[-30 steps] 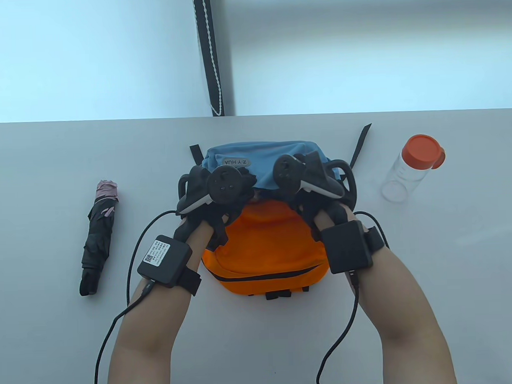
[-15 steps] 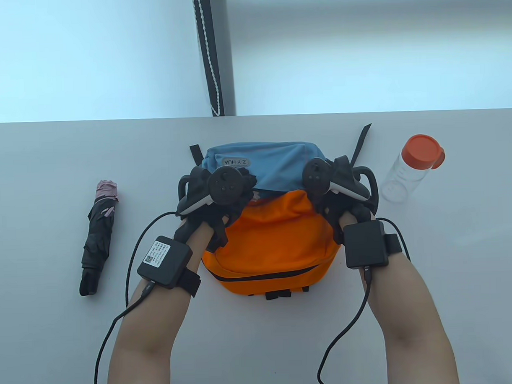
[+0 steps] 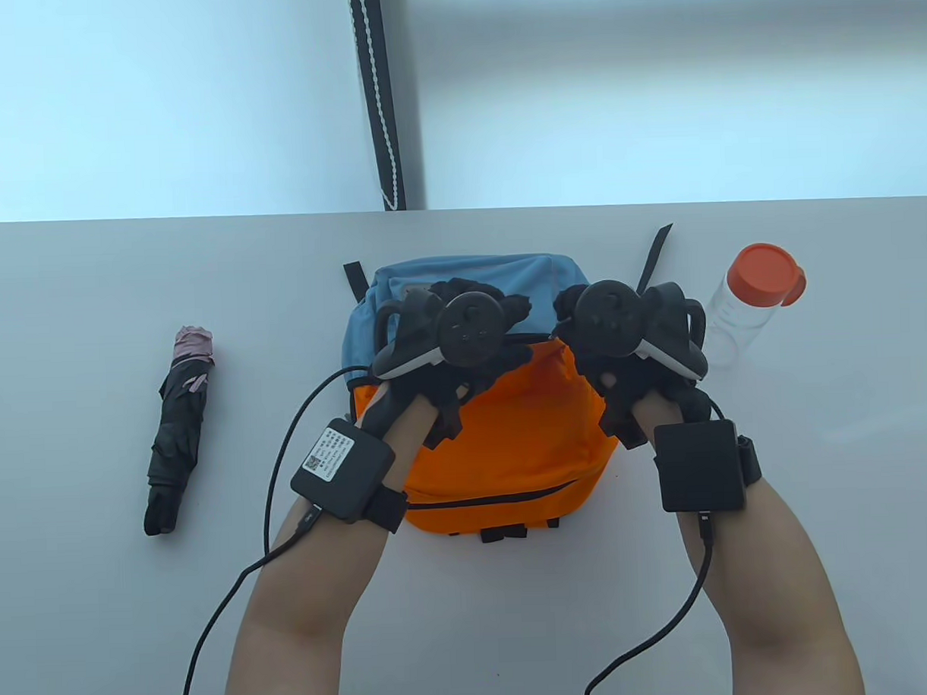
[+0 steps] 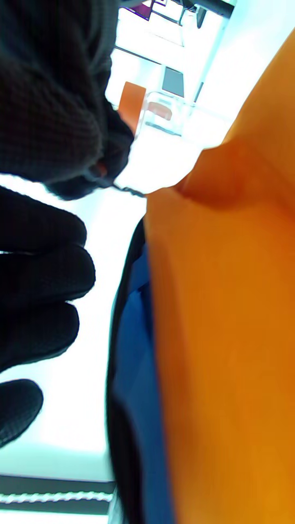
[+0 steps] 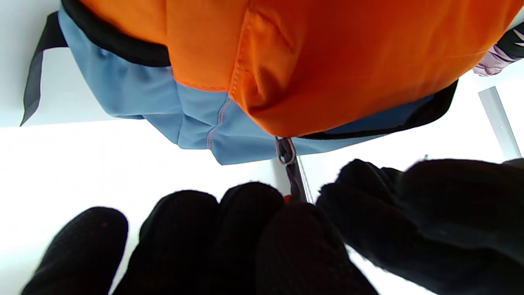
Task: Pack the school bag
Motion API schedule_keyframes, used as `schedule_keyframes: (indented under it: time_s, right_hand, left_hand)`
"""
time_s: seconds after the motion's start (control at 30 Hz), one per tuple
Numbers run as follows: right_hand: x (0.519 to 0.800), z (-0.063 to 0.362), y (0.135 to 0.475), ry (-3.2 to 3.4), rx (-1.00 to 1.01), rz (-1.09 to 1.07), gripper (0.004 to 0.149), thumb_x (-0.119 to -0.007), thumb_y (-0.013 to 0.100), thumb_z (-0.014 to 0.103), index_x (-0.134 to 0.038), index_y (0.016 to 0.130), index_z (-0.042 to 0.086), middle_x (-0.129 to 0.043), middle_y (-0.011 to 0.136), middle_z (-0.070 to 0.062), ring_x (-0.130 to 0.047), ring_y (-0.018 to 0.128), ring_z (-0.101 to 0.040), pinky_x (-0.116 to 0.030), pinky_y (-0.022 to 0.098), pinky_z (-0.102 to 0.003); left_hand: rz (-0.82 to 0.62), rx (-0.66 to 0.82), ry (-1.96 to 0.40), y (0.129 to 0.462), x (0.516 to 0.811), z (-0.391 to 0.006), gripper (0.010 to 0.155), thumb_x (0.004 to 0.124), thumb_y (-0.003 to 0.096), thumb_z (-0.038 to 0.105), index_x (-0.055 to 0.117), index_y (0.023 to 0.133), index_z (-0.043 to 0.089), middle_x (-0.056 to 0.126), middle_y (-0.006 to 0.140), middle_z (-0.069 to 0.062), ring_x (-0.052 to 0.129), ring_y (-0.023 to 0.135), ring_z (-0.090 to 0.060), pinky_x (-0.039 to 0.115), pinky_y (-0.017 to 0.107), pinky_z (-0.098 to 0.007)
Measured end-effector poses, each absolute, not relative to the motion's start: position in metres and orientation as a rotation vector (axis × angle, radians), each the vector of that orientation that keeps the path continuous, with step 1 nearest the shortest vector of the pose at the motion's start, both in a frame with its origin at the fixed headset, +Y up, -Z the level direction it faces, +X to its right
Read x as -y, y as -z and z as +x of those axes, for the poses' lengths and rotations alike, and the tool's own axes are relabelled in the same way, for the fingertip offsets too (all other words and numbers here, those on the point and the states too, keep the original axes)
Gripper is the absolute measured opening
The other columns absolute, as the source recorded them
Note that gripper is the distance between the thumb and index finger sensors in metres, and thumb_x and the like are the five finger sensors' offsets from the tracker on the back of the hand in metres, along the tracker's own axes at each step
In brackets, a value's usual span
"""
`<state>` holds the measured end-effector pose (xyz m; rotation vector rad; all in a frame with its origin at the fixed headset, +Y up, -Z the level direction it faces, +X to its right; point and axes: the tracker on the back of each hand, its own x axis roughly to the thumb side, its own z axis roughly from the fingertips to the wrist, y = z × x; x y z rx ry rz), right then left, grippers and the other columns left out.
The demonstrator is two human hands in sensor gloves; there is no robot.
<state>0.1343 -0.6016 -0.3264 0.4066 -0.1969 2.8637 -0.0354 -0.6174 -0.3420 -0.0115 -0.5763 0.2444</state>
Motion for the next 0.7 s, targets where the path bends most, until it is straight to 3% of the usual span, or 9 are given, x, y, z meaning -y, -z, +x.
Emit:
schedule_keyframes:
  time_s: [0.17, 0.37, 0.43, 0.5, 0.57, 0.7]
  right_hand:
    - [0.600, 0.129, 0.318, -2.854, 0.256, 0.445, 0.048, -0.088, 0.047, 0.020, -0.081, 0.091, 0.003, -0.102, 0.078, -0.017, -0.098, 0.076, -0.047, -0.077, 0.057, -0.076]
    - [0.597, 0.133, 0.316, -2.782, 0.243, 0.432, 0.046, -0.086, 0.049, 0.017, -0.080, 0.093, 0.003, -0.101, 0.084, -0.018, -0.096, 0.080, -0.048, -0.077, 0.057, -0.076]
    - [0.600, 0.140, 0.318, -2.709, 0.232, 0.376, 0.059, -0.087, 0.049, 0.016, -0.071, 0.103, 0.000, -0.092, 0.094, -0.025, -0.094, 0.083, -0.051, -0.075, 0.058, -0.077]
    - [0.609, 0.145, 0.324, -2.752, 0.082, 0.359, 0.069, -0.089, 0.049, 0.018, -0.061, 0.111, 0.001, -0.079, 0.107, -0.032, -0.085, 0.090, -0.057, -0.072, 0.059, -0.079]
    - [0.627, 0.142, 0.328, -2.739, -0.089, 0.417, 0.073, -0.092, 0.049, 0.023, -0.060, 0.112, 0.004, -0.066, 0.114, -0.037, -0.076, 0.096, -0.063, -0.070, 0.060, -0.082]
    - [0.652, 0.126, 0.337, -2.770, -0.136, 0.394, 0.071, -0.094, 0.047, 0.027, -0.067, 0.108, 0.002, -0.066, 0.114, -0.038, -0.076, 0.097, -0.064, -0.078, 0.055, -0.081]
  left_hand:
    - [-0.033, 0.531, -0.283, 0.346, 0.630, -0.012, 0.074, 0.090, 0.0426, 0.051, 0.077, 0.103, 0.010, 0.084, 0.103, -0.023, 0.071, 0.099, -0.051, 0.051, 0.070, -0.079]
    - [0.103, 0.491, -0.381, 0.353, 0.634, -0.013, 0.043, 0.095, 0.0411, 0.041, 0.099, 0.077, 0.017, 0.105, 0.076, -0.011, 0.093, 0.084, -0.040, 0.060, 0.067, -0.078]
    - [0.099, 0.501, -0.370, 0.353, 0.635, -0.014, 0.040, 0.094, 0.0428, 0.040, 0.099, 0.076, 0.018, 0.105, 0.076, -0.012, 0.093, 0.084, -0.040, 0.059, 0.067, -0.078]
    - [0.102, 0.489, -0.316, 0.350, 0.635, -0.016, 0.040, 0.093, 0.0435, 0.040, 0.098, 0.077, 0.019, 0.104, 0.077, -0.011, 0.092, 0.085, -0.040, 0.058, 0.068, -0.079]
    - [0.128, 0.478, -0.291, 0.347, 0.635, -0.019, 0.040, 0.092, 0.0441, 0.040, 0.097, 0.078, 0.019, 0.103, 0.079, -0.011, 0.090, 0.086, -0.041, 0.057, 0.068, -0.079]
    - [0.125, 0.482, -0.269, 0.343, 0.637, -0.023, 0.041, 0.088, 0.0461, 0.040, 0.095, 0.080, 0.018, 0.100, 0.082, -0.013, 0.086, 0.092, -0.043, 0.053, 0.068, -0.081]
